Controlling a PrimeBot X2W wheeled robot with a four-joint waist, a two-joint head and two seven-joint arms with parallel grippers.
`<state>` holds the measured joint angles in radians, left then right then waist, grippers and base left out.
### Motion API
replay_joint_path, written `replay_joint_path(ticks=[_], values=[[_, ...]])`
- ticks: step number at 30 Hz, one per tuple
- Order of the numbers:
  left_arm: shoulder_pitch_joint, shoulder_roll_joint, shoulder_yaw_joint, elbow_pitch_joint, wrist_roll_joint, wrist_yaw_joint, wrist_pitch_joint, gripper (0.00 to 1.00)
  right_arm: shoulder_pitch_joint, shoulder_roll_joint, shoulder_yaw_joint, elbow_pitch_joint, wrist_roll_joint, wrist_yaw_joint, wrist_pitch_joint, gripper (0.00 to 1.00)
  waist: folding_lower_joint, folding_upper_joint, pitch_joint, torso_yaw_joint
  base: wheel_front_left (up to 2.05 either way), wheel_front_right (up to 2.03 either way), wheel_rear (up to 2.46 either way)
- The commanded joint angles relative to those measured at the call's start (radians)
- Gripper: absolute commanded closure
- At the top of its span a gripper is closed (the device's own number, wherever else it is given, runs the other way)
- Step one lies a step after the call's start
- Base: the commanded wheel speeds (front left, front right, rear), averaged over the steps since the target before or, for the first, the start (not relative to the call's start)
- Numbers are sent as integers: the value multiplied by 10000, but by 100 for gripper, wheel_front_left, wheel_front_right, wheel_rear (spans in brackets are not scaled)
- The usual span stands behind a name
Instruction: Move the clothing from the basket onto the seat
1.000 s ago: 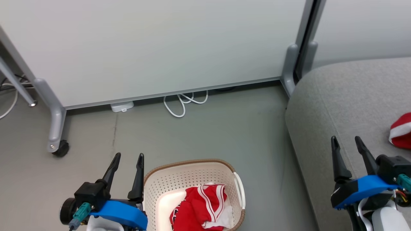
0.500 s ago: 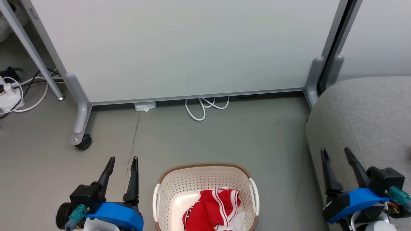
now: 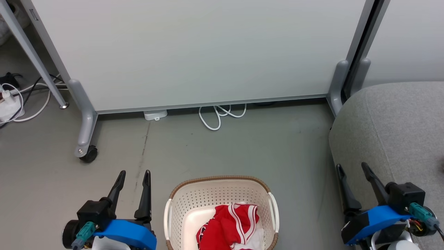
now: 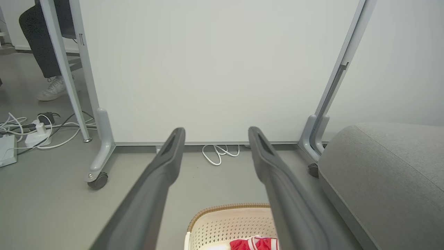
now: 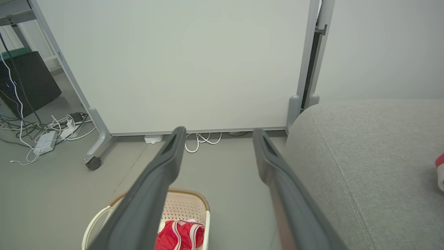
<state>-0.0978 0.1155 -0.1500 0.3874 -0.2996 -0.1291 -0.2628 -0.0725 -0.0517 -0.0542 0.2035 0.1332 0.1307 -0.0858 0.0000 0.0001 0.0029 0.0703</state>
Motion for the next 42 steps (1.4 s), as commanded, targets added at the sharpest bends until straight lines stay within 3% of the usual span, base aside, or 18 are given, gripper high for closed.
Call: replay_joint_path(ticks=[1,10,18,31,42], values=[[37,-15,-40,16,-39,-19,-30,0,130,20,23,10,37,1,8,0,0,-1,7,-15,0,0,0],[-87,17,-48,68,-95,-19,-30,0,-373,20,456,-101,-4,1,24,0,0,-1,613,-414,0,0,0],[-1082,49,-323,518,-185,-19,-29,0,-1593,16,1150,-435,-39,1,-97,0,0,-1,2691,-1396,0,0,0],[-4145,671,-1425,3277,-857,-15,20,0,-3358,21,1940,-521,521,2,-783,0,0,-1,6241,-2922,0,0,0],[-5825,1096,-2018,5206,-1856,-15,486,0,-3974,21,2479,-225,1073,1,-1430,0,0,-1,7915,-3617,0,0,0]])
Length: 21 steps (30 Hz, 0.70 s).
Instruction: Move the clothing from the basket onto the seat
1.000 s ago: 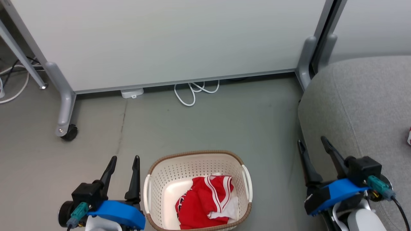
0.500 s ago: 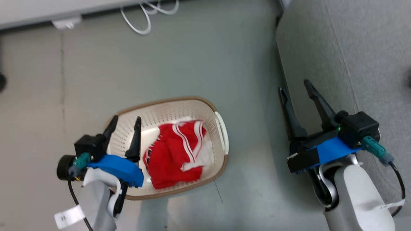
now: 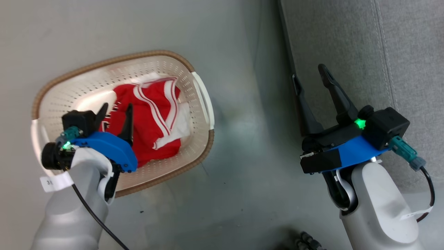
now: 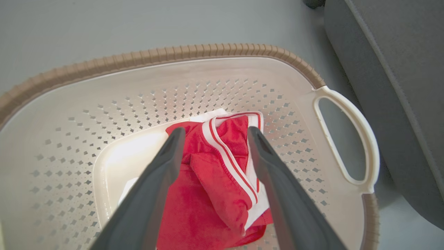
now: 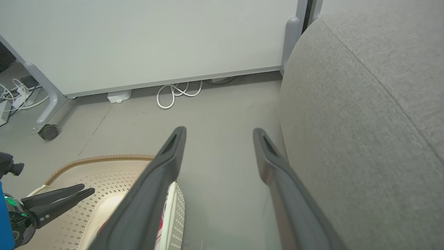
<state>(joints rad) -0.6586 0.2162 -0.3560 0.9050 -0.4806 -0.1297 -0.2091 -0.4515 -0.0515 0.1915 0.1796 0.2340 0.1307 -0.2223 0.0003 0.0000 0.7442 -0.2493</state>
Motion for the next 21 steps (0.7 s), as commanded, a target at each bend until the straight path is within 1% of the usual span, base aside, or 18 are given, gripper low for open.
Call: replay_joint_path(ticks=[1,7,18,21], values=[[-305,143,29,167,-103,-9,-27,0,-232,19,67,32,129,1,-101,0,-3,0,610,-479,0,0,0],[-865,353,-59,787,-398,-10,144,0,-496,19,384,163,522,1,-311,0,-3,0,1129,-791,0,0,0],[-1205,471,-127,1724,-923,-10,1046,0,-821,20,772,345,939,1,-432,0,-3,0,1691,-1198,0,0,0],[-1314,537,-36,1961,-1080,-1,1263,0,-849,18,797,230,1036,1,-439,0,-3,0,1818,-1281,0,0,0]])
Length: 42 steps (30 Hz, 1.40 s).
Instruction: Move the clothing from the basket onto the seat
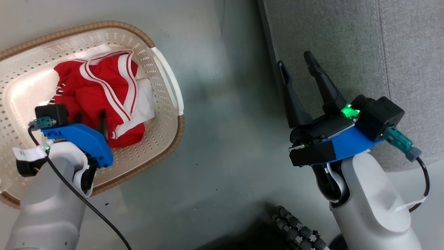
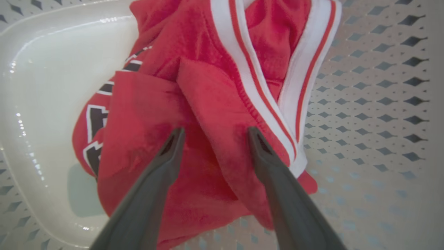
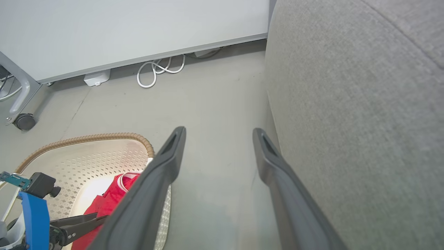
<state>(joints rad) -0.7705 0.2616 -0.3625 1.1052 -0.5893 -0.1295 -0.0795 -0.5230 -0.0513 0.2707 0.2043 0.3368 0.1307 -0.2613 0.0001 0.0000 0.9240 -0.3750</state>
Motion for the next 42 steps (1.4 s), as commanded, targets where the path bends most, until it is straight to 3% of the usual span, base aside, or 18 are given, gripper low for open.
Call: replay_joint_path(ticks=[1,7,19,20,21,22,35,42], values=[[-225,84,73,34,-47,23,40,0,-134,16,10,-59,15,1,-49,0,-1,0,58,-40,0,0,0],[-360,-4,271,431,-392,186,384,0,-125,16,41,-193,79,1,-51,0,-1,0,235,-104,0,0,0],[-503,-371,492,742,-1156,53,1400,0,-152,16,-28,-226,116,1,-53,0,-1,0,321,-128,0,0,0],[-520,-345,401,685,-1059,42,1320,15,-153,16,-39,-233,115,1,-53,0,-1,0,322,-127,0,0,0],[-525,-309,343,627,-999,33,1225,82,-154,16,-48,-239,115,1,-53,0,-1,0,320,-125,0,0,0],[-507,-300,295,611,-975,24,1197,100,-157,16,-61,-244,118,1,-53,0,-1,0,317,-123,0,0,0],[-346,-92,-90,450,-1104,-10,1237,100,-77,16,-8,-247,249,1,-54,0,-1,0,175,-202,0,0,0],[-277,-256,-324,388,-1043,-15,994,100,-43,16,-139,-155,82,1,-54,0,-1,0,-199,-22,0,0,0]])
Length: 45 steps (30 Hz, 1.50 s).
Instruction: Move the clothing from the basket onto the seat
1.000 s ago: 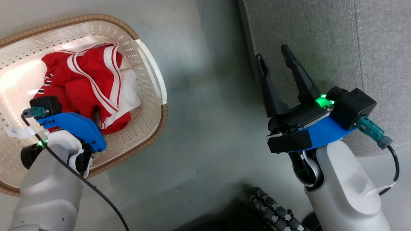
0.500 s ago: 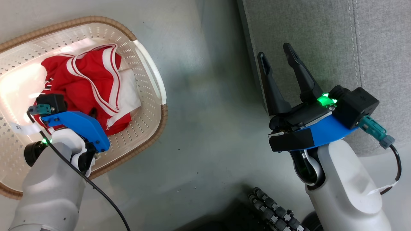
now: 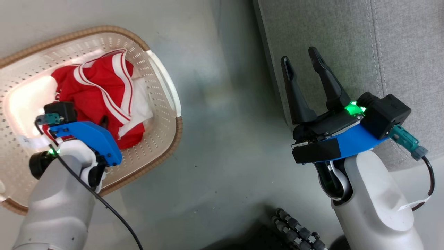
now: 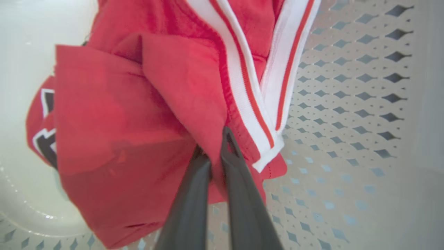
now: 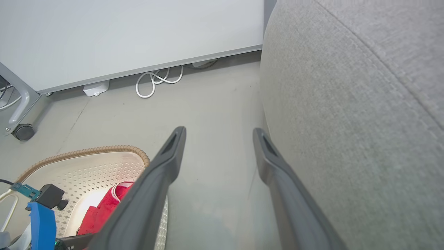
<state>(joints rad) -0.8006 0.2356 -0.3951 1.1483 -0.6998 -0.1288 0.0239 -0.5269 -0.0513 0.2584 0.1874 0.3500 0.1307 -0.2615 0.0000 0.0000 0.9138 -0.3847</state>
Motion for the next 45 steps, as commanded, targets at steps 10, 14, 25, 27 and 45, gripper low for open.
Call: replay_joint_path(ticks=[10,14,25,27,45], values=[[552,-553,-905,-603,-67,-23,-632,100,338,13,-182,292,-420,1,-53,0,0,0,-1803,837,0,0,0],[997,-729,-1564,-1027,-193,-24,-940,100,669,10,-131,678,-744,1,-50,0,0,0,-2915,1141,0,0,0],[1839,-928,-3752,-2229,-865,-25,-1591,100,1783,6,-297,1502,-1342,1,295,0,0,0,-5963,1873,0,0,0],[1759,-920,-4130,-2361,-914,-25,-1664,100,2003,7,-384,1495,-1483,1,437,0,0,0,-6352,2004,0,0,0],[172,-1428,-6597,-3205,-1233,-24,-2250,100,3469,7,-460,879,-1980,1,1554,0,0,0,-8551,2873,0,0,0]])
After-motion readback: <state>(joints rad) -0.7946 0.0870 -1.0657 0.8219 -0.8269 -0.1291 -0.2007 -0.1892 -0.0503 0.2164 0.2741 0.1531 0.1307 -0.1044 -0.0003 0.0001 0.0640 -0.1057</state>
